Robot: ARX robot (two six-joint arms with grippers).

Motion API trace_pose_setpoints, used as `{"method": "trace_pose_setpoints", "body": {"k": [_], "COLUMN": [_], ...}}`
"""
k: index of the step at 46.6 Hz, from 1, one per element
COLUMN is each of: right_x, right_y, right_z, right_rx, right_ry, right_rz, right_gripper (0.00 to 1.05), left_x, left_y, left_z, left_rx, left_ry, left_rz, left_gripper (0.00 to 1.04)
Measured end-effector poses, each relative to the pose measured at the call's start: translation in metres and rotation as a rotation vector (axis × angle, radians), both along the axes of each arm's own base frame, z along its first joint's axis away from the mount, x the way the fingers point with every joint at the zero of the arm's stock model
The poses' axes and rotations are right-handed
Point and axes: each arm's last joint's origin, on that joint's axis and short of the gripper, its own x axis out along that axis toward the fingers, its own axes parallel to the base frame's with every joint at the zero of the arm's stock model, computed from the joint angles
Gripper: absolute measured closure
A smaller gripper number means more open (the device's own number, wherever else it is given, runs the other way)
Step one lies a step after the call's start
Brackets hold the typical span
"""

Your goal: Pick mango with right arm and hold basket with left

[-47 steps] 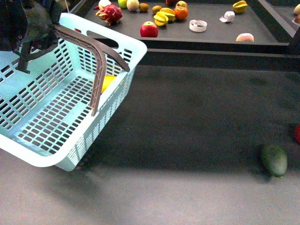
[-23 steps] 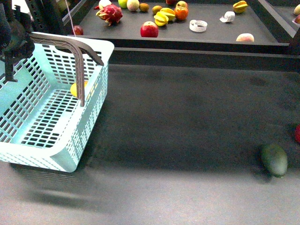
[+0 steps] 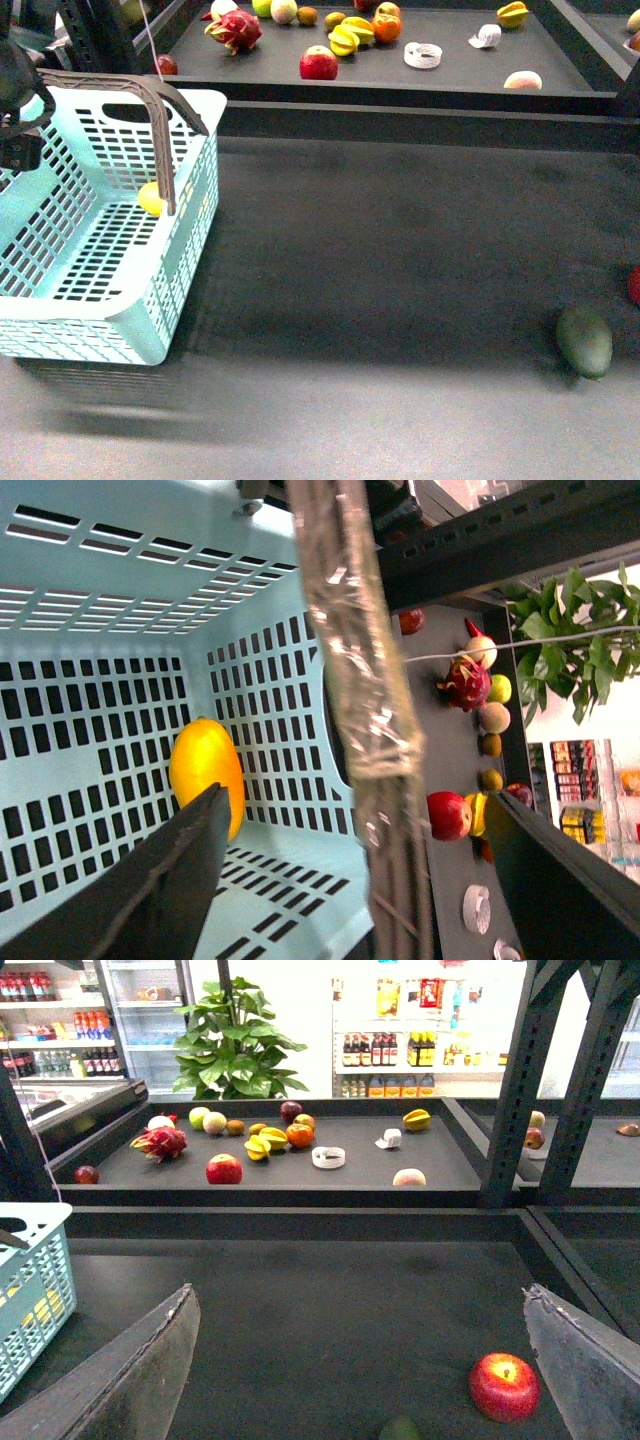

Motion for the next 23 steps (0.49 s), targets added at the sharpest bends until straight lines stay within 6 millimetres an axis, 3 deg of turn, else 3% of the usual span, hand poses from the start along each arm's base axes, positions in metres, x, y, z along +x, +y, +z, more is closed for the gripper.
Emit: {"method": "trace_pose_setpoints", "body": {"k": [4,8,14,23], "right_x": [0.000,0.000,0.000,0.000], "right_y": [0.000,0.000,0.000,0.000], "right_z": [0.000,0.000,0.000,0.000], "right_rx": [0.000,0.000,0.000,0.000], "right_ry": [0.000,0.000,0.000,0.000], "right_rz": [0.000,0.000,0.000,0.000], "right_gripper": [0.08,0.08,0.08,0.08], "left_x": [-0.019,-0.043,-0.073,-0.126], "left_y": [-0.002,-0.002,0.000,0.021], "left_z": [0.023,0.037,0.040,0.045], "left_rx": [0.037,0.079,0.121,0.203], "left_ry": [-0.035,-0.061,-0.062,-0.067], "left_rz": [-0.027,-0.065,-0.118,-0.116], "left_gripper": [0.05,0.06,0.06,0.06]}}
